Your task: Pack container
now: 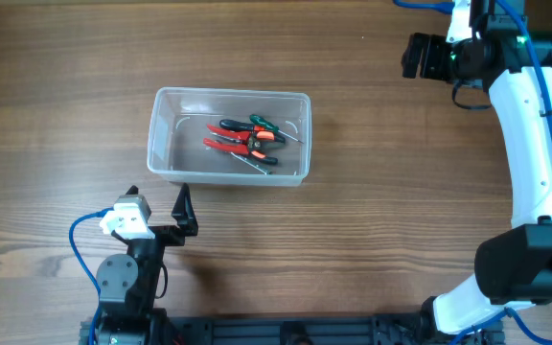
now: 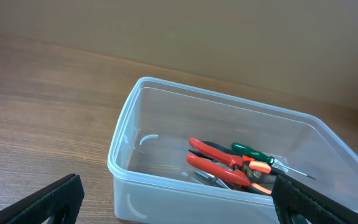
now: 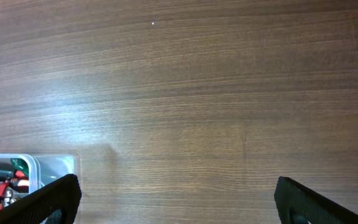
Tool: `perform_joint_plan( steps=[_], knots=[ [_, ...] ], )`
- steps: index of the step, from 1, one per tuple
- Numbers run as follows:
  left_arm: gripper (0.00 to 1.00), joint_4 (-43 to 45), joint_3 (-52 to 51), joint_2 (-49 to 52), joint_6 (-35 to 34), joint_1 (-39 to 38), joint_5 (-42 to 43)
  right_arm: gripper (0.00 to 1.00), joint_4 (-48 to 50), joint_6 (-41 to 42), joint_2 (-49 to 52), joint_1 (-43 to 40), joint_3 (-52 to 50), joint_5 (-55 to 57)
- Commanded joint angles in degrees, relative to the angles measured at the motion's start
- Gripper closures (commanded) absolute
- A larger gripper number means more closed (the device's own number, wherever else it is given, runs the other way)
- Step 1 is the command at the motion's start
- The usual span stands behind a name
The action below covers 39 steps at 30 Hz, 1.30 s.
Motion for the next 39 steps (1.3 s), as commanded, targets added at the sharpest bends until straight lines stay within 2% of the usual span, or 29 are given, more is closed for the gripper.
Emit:
perform_joint_plan(
  steps=[1,6,10,14,18,24,29,34,39],
  knots=[
    [0.0,0.0,-0.2,-0.1,-0.5,0.3,-0.2,0.0,-0.1,0.0,0.4,0.3,-0.2,0.2],
    [0.0,0.0,-0.2,-0.1,-0.5,0.3,-0.2,0.0,-2.7,-10.4,-0.1,0.2,-0.2,5.6],
    [0.0,0.0,-0.2,-0.1,-0.5,0.3,-0.2,0.0,1.9,-18.2,-5.8,0.2,-0.2,5.1],
    [0.0,0.0,-0.2,-0.1,-0.5,0.3,-0.2,0.0,10.0,-18.9,-14.0,0.2,-0.7,5.1],
    [0.0,0.0,-0.3,-0.1,-0.5,0.3,-0.2,0.0,16.4,-18.9,-23.8,0.2,-6.3,5.2],
    [0.0,0.0,-0.2,-0.1,-0.5,0.3,-0.2,0.0,22.8,-17.0,-42.4,0.2,-27.0,5.2],
    [0.0,0.0,-0.2,-0.1,-0.5,0.3,-0.2,0.0,31.6,-3.5,-63.3,0.2,-52.4,5.1],
    [0.0,0.0,-0.2,-0.1,-0.5,0.3,-0.2,0.0,38.7,-4.1,-80.3,0.2,-72.5,5.2],
    [0.0,0.0,-0.2,-0.1,-0.5,0.3,-0.2,0.0,40.5,-4.6,-89.9,0.2,-83.0,5.1]
  ],
)
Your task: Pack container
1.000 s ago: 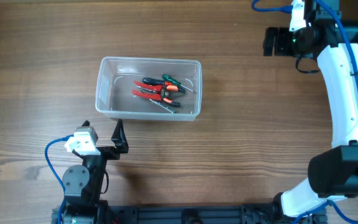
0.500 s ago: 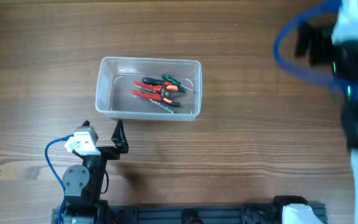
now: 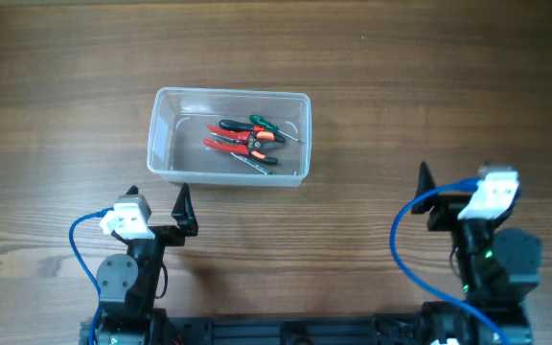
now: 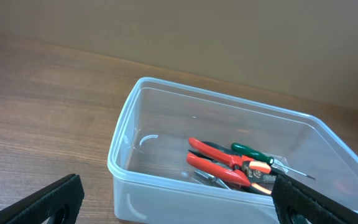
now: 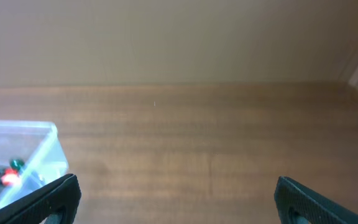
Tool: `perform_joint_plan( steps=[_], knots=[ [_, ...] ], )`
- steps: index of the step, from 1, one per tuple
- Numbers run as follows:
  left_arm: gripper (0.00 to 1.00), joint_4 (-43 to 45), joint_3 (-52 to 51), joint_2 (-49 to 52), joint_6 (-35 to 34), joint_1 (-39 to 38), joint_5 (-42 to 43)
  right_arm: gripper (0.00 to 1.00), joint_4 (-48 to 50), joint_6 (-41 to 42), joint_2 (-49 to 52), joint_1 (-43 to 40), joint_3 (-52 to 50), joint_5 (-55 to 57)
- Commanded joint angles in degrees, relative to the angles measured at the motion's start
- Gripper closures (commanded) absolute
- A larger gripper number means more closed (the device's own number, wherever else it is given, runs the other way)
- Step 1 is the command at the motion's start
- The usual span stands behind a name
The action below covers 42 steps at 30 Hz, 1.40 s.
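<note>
A clear plastic container stands on the wooden table, left of centre. Inside it lie red-handled pliers and a green-handled screwdriver, bunched with a few other small tools. My left gripper rests open just in front of the container, which fills the left wrist view with the pliers showing through. At the near right my right gripper is open and empty, and only the container's corner shows at its left.
Bare wooden tabletop lies right of and behind the container. A pale wall rises behind the far table edge. The two arm bases sit along the near edge.
My right arm was stretched out high over the far right corner of the table. Now it is folded back at the near right edge, its gripper still open. The left arm and container are unchanged.
</note>
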Motion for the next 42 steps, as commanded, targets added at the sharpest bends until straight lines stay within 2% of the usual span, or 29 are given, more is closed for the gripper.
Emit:
perform_joint_plan(
  steps=[1,11,42],
  knots=[
    [0.0,0.0,-0.2,-0.1,-0.5,0.3,-0.2,0.0,1.8,1.3,-6.3,0.2,-6.6,0.9],
    [0.0,0.0,-0.3,-0.1,-0.5,0.3,-0.2,0.0,3.1,1.1,-16.4,0.2,-15.6,1.0],
    [0.0,0.0,-0.2,-0.1,-0.5,0.3,-0.2,0.0,3.4,1.1,-16.6,0.3,-16.7,1.0]
  ],
)
